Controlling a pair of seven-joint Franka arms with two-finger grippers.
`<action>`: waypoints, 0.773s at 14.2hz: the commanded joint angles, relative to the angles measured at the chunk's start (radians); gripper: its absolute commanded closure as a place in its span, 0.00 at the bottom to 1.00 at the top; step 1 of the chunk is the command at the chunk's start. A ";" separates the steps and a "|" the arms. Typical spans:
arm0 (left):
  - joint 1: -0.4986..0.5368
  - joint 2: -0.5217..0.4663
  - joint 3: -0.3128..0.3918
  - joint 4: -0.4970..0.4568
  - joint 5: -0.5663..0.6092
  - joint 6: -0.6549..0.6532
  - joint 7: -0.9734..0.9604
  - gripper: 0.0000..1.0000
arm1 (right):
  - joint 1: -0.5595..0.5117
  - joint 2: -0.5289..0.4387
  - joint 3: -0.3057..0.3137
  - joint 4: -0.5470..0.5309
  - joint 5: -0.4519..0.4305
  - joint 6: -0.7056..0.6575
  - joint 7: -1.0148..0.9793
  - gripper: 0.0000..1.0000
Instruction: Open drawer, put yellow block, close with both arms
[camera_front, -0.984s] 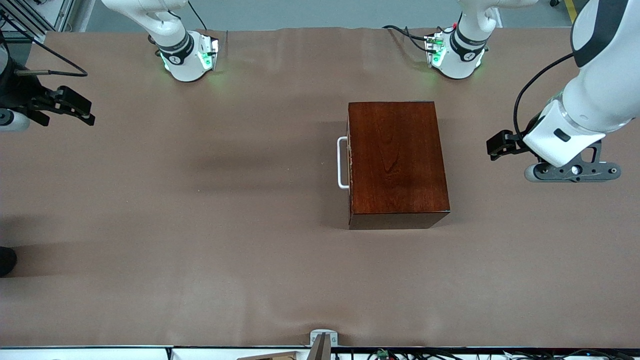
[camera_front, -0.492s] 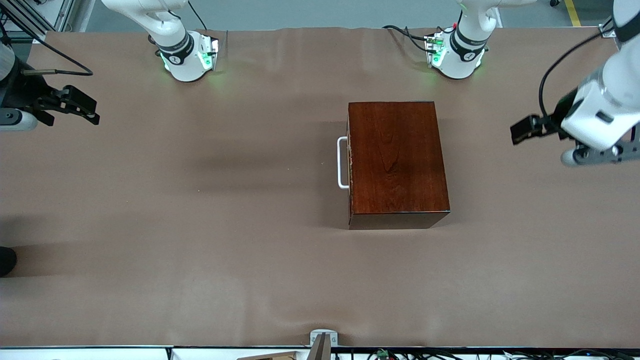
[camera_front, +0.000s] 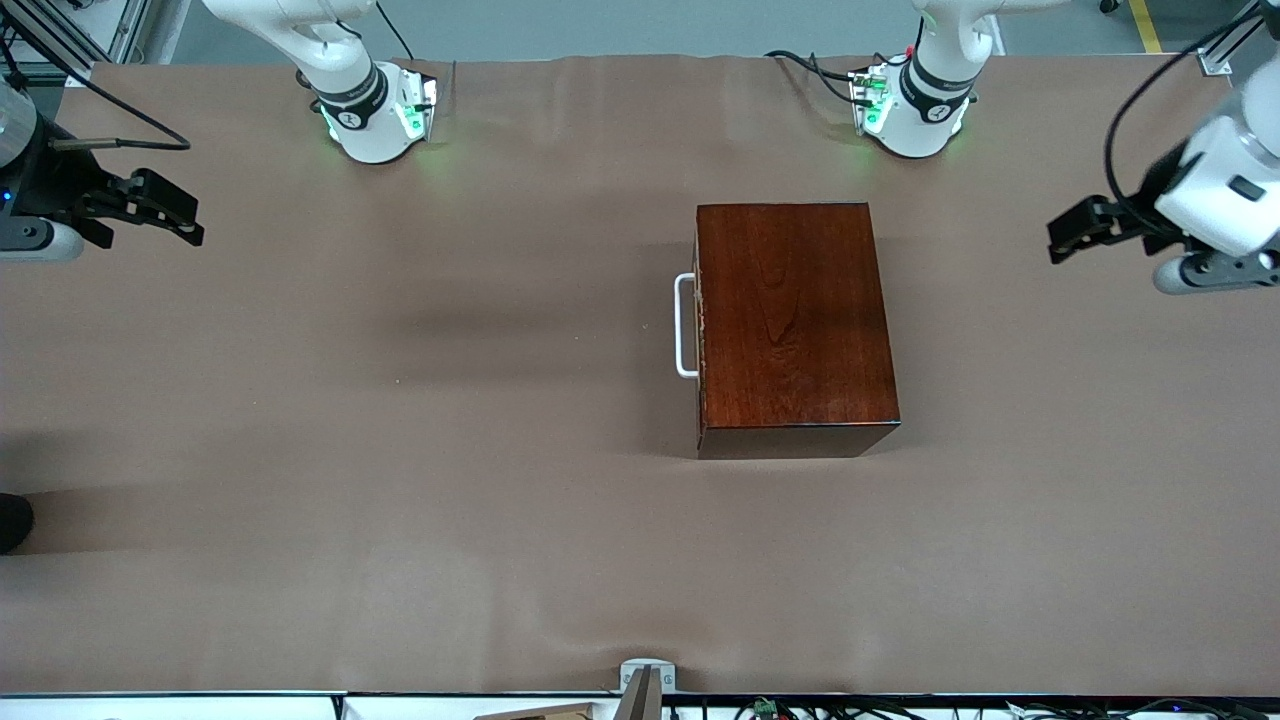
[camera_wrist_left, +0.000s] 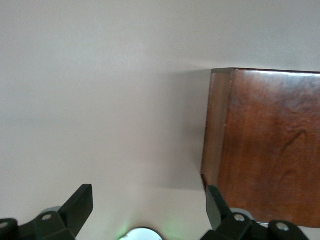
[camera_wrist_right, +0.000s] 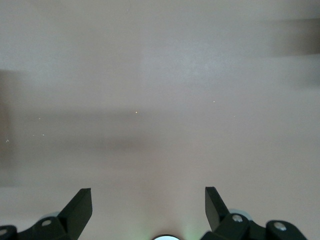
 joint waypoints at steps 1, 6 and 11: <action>0.022 -0.038 0.010 -0.046 -0.028 0.035 0.073 0.00 | 0.002 -0.020 -0.001 -0.015 0.002 -0.003 0.008 0.00; -0.008 -0.039 0.050 -0.041 -0.034 0.057 0.093 0.00 | -0.006 -0.018 -0.003 -0.015 0.002 -0.003 0.008 0.00; -0.002 -0.030 0.050 -0.041 -0.055 0.068 0.094 0.00 | -0.009 -0.015 -0.007 -0.015 0.002 0.001 0.006 0.00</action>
